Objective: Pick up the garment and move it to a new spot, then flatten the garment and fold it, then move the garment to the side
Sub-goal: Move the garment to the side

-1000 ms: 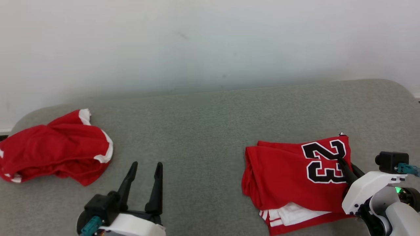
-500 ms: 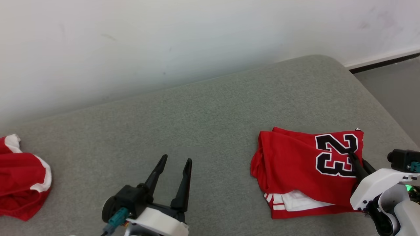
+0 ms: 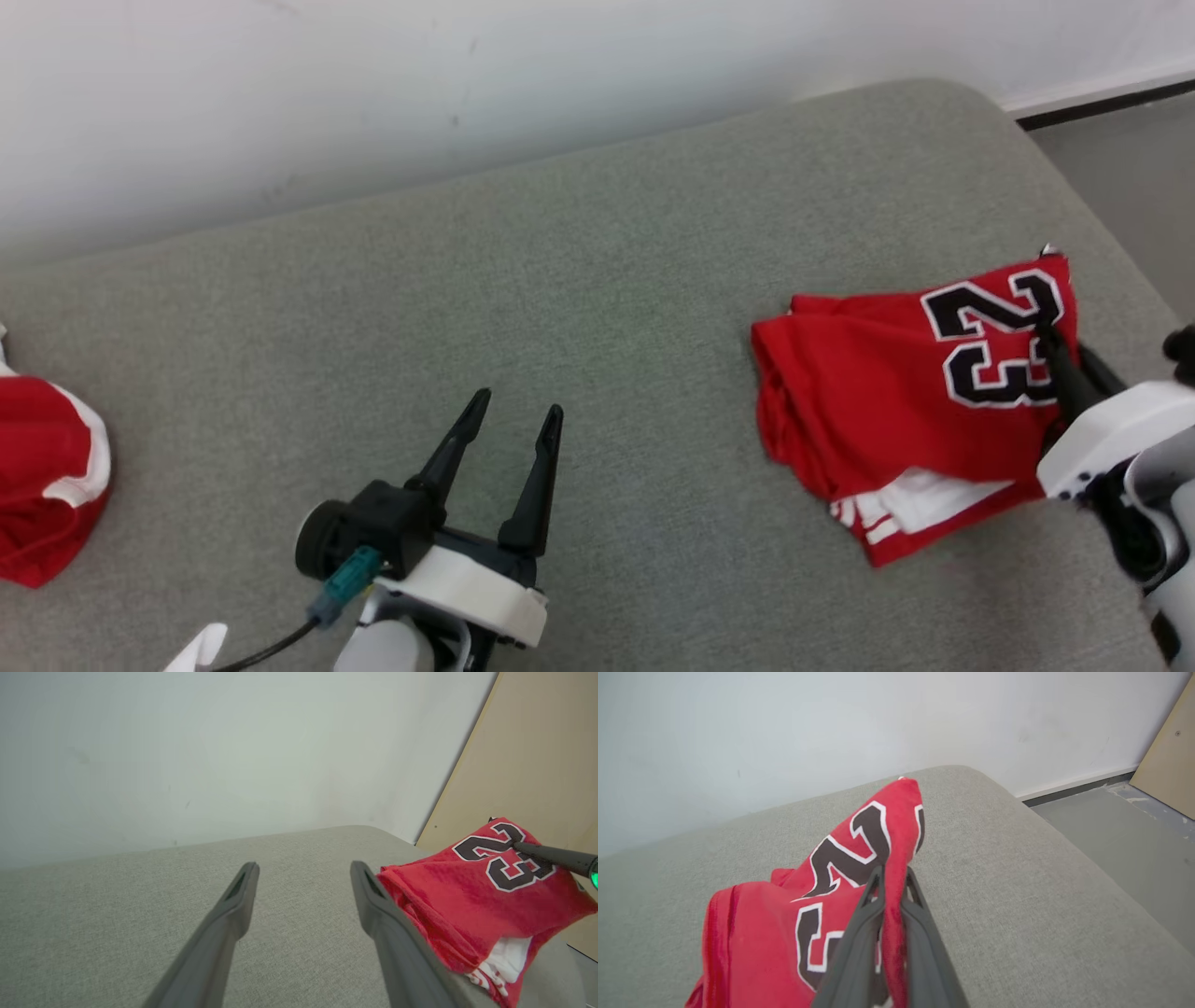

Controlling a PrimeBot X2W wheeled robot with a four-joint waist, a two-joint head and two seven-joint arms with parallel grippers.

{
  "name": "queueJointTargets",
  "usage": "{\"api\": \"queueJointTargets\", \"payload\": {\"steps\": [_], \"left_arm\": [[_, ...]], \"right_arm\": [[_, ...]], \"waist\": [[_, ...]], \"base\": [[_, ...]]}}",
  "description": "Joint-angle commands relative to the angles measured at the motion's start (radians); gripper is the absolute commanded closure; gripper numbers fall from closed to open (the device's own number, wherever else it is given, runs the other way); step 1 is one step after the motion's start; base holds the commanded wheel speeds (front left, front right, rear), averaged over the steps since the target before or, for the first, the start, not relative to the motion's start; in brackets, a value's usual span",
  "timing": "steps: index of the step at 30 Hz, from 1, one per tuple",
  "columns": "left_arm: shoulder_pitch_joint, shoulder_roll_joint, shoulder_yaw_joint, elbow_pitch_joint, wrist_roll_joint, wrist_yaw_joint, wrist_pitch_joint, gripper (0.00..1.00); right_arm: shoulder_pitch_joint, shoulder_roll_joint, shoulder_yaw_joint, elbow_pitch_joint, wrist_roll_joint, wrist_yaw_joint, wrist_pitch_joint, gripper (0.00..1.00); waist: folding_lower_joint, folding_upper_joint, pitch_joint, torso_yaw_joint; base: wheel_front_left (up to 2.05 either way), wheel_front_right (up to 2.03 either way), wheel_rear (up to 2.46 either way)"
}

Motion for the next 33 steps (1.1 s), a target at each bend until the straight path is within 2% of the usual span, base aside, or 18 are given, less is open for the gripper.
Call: {"api": "queueJointTargets", "payload": {"steps": [1, 9, 13, 18, 25, 30, 31, 32, 33], "left_arm": [[-0.026, 0.010, 0.001, -0.004, 0.015, -0.005, 0.000, 0.00], [-0.110, 0.024, -0.008, -0.016, 0.047, -0.018, 0.000, 0.00], [-0.143, 0.037, -0.004, -0.022, 0.054, -0.018, 0.000, 0.00], [-0.162, 0.051, -0.001, -0.020, 0.061, -0.018, 0.002, 0.00], [-0.175, 0.062, 0.000, -0.019, 0.067, -0.012, 0.007, 0.00], [-0.175, 0.068, 0.001, -0.020, 0.067, -0.006, 0.008, 0.00], [-0.173, 0.068, 0.002, -0.020, 0.067, -0.003, 0.008, 0.00], [-0.171, 0.068, 0.003, -0.019, 0.065, -0.001, 0.008, 0.00], [-0.169, 0.068, 0.003, -0.018, 0.062, 0.000, 0.008, 0.00]], "right_arm": [[-0.052, -0.027, 0.000, -0.005, 0.008, -0.002, -0.009, 1.00], [-0.266, -0.175, 0.040, 0.040, 0.044, -0.002, -0.003, 1.00], [-0.363, -0.251, 0.036, 0.109, 0.067, -0.002, -0.015, 1.00], [-0.446, -0.312, 0.009, 0.215, 0.068, -0.002, -0.046, 1.00], [-0.539, -0.366, -0.051, 0.407, 0.053, -0.002, -0.092, 1.00], [-0.585, -0.363, -0.061, 0.510, 0.018, -0.002, -0.112, 1.00], [-0.593, -0.355, -0.057, 0.530, 0.010, -0.002, -0.111, 0.84], [-0.598, -0.349, -0.054, 0.547, 0.003, -0.002, -0.114, 0.57], [-0.604, -0.348, -0.052, 0.563, -0.007, -0.002, -0.118, 0.00]], "waist": [[-0.0001, -0.0001, 0.083, 0.048], [-0.0001, -0.0001, 0.274, 0.126], [-0.0001, -0.0001, 0.347, 0.152], [-0.0001, -0.0001, 0.409, 0.173], [-0.0001, -0.0001, 0.457, 0.204], [-0.0001, -0.0001, 0.467, 0.216], [-0.0001, -0.0001, 0.467, 0.218], [-0.0001, -0.0001, 0.464, 0.221], [-0.0001, -0.0001, 0.459, 0.222]], "base": [[0.00, 0.00, 0.00], [0.00, 0.00, 0.00], [0.00, 0.00, 0.00], [0.00, 0.00, 0.00], [0.00, 0.00, 0.00], [0.00, 0.00, 0.00], [0.00, 0.00, 0.00], [0.00, 0.00, 0.00], [0.00, 0.00, 0.00]]}}
